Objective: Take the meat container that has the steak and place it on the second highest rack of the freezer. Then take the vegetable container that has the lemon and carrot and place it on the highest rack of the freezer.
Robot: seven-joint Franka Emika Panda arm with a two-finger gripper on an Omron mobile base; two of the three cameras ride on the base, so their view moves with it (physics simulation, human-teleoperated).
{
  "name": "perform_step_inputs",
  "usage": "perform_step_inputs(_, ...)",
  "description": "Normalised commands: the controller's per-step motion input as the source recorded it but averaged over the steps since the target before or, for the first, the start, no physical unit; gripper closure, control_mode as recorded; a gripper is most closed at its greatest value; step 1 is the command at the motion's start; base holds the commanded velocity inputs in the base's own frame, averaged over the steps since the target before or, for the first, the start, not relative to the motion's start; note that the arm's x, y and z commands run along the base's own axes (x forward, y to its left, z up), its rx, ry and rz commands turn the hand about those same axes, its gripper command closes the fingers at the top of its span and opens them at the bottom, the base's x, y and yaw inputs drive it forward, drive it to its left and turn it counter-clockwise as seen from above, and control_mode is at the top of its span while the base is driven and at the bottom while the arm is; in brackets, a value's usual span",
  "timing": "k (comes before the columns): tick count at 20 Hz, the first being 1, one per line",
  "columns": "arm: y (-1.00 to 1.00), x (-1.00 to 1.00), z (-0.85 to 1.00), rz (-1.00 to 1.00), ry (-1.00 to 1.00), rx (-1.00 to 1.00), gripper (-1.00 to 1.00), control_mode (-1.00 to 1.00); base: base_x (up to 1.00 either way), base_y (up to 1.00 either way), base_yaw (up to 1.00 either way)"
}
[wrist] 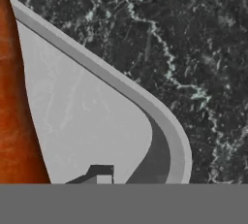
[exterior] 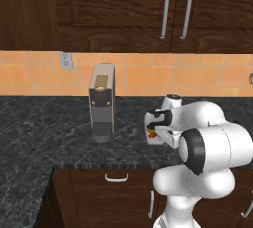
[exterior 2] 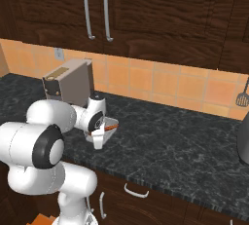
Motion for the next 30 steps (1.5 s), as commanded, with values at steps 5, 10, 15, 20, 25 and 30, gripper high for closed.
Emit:
perform_step_inputs(5,-0.01,-0.19,0.82,0.0,0.0,0.0,1.0,-1.0,0.0,0.0,0.0)
perform_step_inputs(10,-0.09,-0.16,1.0,0.07,0.01,0.0,1.0,-1.0,0.0,0.0,0.0)
perform_step_inputs(15,-0.15,-0.19,1.0,0.15,0.01,0.0,1.0,-1.0,0.0,0.0,0.0)
perform_step_inputs(20,-0.17,-0.61,0.79,0.22,-0.05,-0.06,1.0,-1.0,0.0,0.0,0.0)
perform_step_inputs(25,-0.02,-1.0,0.47,0.17,-0.13,-0.08,1.0,-1.0,0.0,0.0,0.0)
perform_step_inputs(30,0.0,-0.84,0.73,0.03,-0.04,-0.01,1.0,-1.0,0.0,0.0,0.0)
